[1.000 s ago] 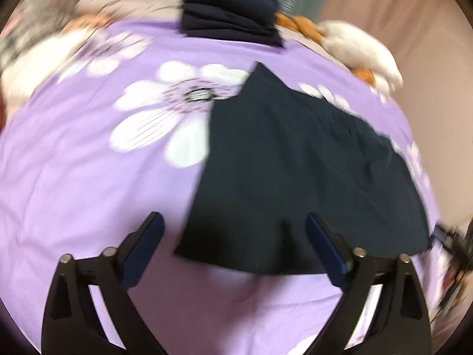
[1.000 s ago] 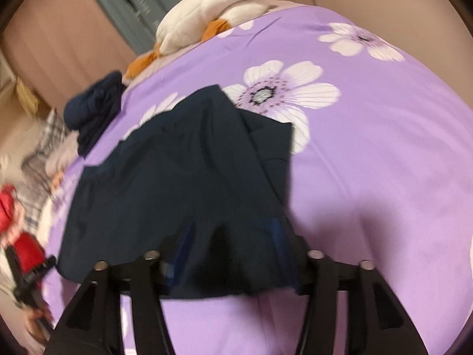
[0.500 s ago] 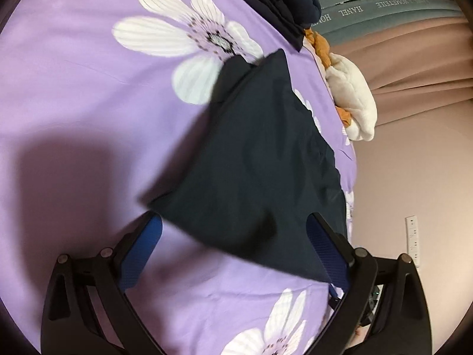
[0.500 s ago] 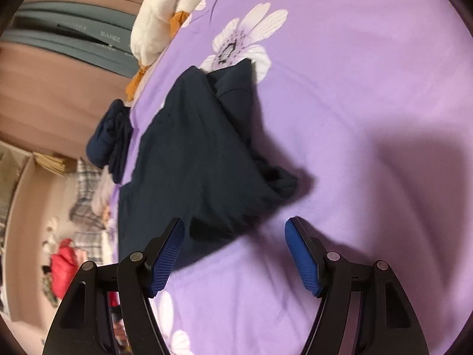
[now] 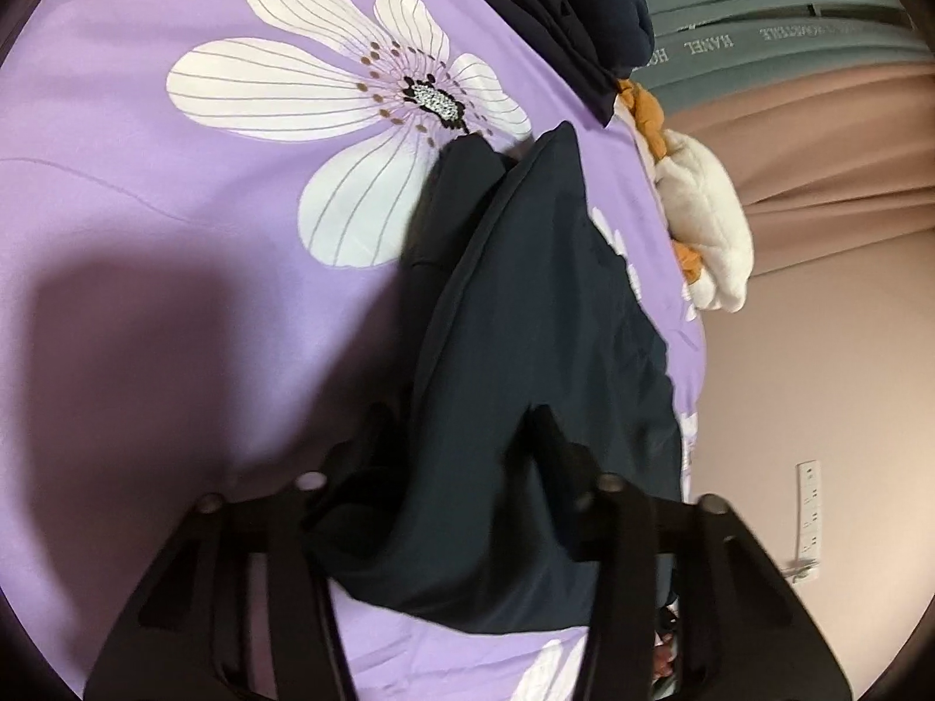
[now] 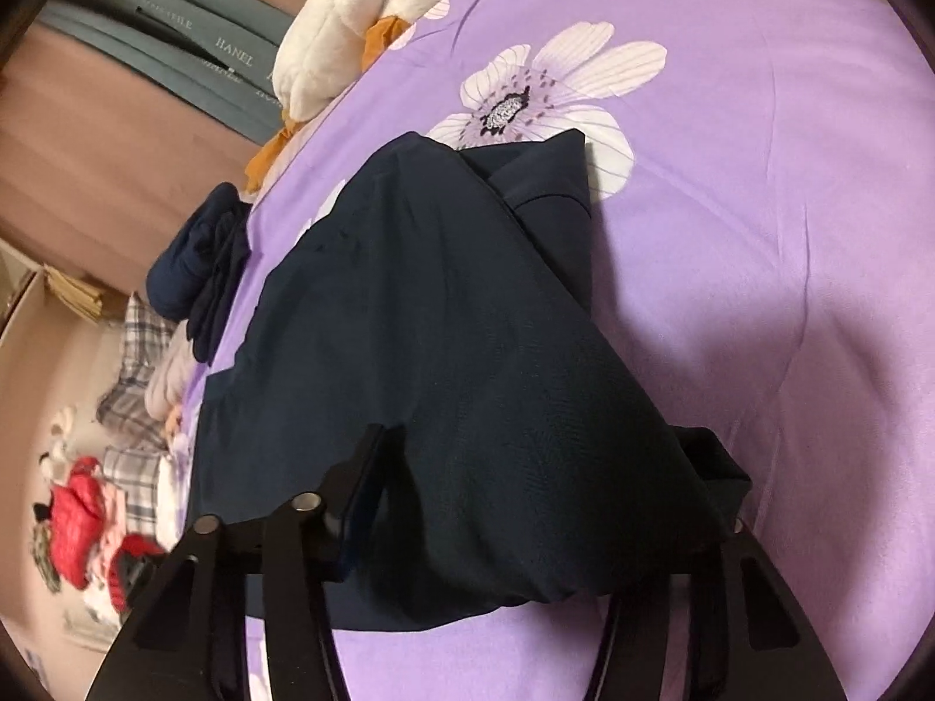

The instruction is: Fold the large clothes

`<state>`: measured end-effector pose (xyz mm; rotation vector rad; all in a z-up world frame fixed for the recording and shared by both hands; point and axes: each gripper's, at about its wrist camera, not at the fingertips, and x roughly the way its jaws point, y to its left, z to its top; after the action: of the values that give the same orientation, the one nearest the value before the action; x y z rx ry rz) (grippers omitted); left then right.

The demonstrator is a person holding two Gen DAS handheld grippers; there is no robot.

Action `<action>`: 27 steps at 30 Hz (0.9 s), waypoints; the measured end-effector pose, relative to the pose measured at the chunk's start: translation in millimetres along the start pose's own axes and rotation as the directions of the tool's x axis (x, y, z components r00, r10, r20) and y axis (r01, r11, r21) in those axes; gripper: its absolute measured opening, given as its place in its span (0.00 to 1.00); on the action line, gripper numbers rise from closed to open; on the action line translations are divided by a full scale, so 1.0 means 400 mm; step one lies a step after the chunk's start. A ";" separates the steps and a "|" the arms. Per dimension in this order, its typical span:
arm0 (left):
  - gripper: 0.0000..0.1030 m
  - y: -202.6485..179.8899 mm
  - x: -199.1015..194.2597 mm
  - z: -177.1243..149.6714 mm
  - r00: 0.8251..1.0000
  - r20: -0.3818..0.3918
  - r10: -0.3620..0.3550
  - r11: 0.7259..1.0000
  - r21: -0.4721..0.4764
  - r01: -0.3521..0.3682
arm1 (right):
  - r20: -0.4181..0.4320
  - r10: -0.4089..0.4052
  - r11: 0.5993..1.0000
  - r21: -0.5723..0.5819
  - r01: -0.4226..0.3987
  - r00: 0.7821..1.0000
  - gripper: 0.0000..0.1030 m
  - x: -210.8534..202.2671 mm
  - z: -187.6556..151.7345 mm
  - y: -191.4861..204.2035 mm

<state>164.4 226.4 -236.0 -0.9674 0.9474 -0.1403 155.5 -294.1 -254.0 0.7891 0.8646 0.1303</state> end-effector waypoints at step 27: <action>0.18 -0.082 -0.040 -0.041 0.996 0.003 0.086 0.975 0.206 -0.085 | 0.008 -0.040 0.996 -0.076 0.040 0.999 0.14 -0.056 -0.007 0.053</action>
<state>152.0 204.5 -205.0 -0.7343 0.9585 -0.1651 142.7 -286.5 -226.8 0.7003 0.8641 0.1244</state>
